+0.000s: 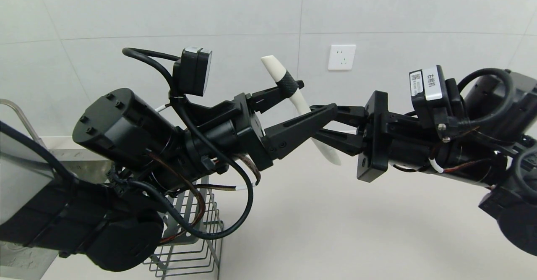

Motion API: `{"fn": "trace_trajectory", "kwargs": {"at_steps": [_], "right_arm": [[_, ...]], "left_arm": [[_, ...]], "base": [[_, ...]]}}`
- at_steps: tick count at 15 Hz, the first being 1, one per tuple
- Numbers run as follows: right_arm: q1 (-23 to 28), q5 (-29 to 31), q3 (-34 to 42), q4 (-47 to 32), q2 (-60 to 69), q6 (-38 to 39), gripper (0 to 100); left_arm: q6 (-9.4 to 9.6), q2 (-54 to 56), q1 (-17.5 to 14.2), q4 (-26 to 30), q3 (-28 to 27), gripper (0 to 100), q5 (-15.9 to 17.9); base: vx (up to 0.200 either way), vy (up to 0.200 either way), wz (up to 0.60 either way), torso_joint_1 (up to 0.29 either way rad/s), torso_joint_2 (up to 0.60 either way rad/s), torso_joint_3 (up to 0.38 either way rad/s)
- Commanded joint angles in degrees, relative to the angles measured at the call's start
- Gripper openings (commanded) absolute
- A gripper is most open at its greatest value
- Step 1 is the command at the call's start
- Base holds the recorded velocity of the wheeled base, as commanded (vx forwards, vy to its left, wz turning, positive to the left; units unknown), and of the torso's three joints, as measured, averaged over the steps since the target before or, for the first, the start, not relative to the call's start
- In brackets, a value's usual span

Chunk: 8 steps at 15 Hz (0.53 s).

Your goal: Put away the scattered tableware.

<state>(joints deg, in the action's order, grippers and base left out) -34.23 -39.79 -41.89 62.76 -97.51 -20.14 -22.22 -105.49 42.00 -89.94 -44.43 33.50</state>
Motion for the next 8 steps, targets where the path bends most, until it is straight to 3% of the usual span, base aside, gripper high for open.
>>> {"fn": "trace_trajectory", "kwargs": {"at_steps": [1, 8], "right_arm": [[0.0, 0.0, -0.3, 0.1, -0.4, 0.0, 0], [0.0, 0.7, -0.1, 0.5, -0.1, -0.3, 0]], "left_arm": [[-0.01, 0.2, 0.1, -0.1, 0.0, 0, 0.0], [0.34, 0.5, 0.1, -0.1, -0.9, 0, 0.1]], "base": [[0.0, 0.0, 0.0, 0.0, 0.0, 0.0], [0.0, 0.0, 0.0, 0.0, 0.0, 0.0]]}}
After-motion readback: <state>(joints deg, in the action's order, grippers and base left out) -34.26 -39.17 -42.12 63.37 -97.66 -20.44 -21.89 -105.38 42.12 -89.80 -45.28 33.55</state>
